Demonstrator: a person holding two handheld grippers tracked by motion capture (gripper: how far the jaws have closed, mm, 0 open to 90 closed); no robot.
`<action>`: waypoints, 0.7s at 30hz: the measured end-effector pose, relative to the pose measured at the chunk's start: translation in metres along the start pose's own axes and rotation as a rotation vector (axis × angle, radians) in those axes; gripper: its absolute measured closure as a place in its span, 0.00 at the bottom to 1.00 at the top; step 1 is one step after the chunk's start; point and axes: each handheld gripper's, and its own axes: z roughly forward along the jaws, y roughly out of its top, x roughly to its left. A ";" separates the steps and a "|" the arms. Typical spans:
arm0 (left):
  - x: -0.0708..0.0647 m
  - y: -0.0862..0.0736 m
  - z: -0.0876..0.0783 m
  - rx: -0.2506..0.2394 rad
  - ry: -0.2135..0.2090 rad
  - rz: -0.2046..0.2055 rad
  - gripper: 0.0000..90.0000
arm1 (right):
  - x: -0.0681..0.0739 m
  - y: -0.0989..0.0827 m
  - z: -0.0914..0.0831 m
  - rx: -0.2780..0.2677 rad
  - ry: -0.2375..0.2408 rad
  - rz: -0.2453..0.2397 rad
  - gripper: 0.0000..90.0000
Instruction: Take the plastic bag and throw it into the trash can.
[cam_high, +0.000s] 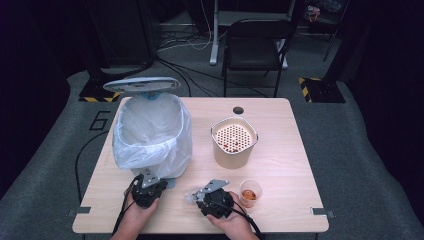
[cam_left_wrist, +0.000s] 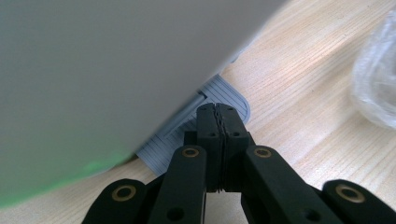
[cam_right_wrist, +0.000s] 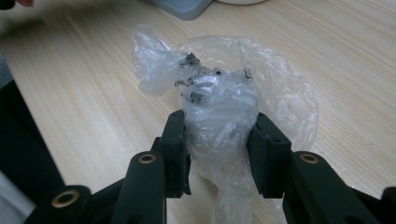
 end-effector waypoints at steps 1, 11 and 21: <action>0.000 0.000 0.000 0.001 0.000 -0.003 0.99 | 0.001 0.001 -0.002 0.011 0.005 0.002 0.69; -0.003 -0.001 -0.001 0.014 0.010 -0.025 0.99 | 0.009 0.019 -0.025 -0.020 0.028 -0.016 0.69; -0.003 -0.001 0.001 -0.016 0.000 -0.018 0.99 | 0.007 0.043 -0.056 -0.072 0.049 -0.037 0.69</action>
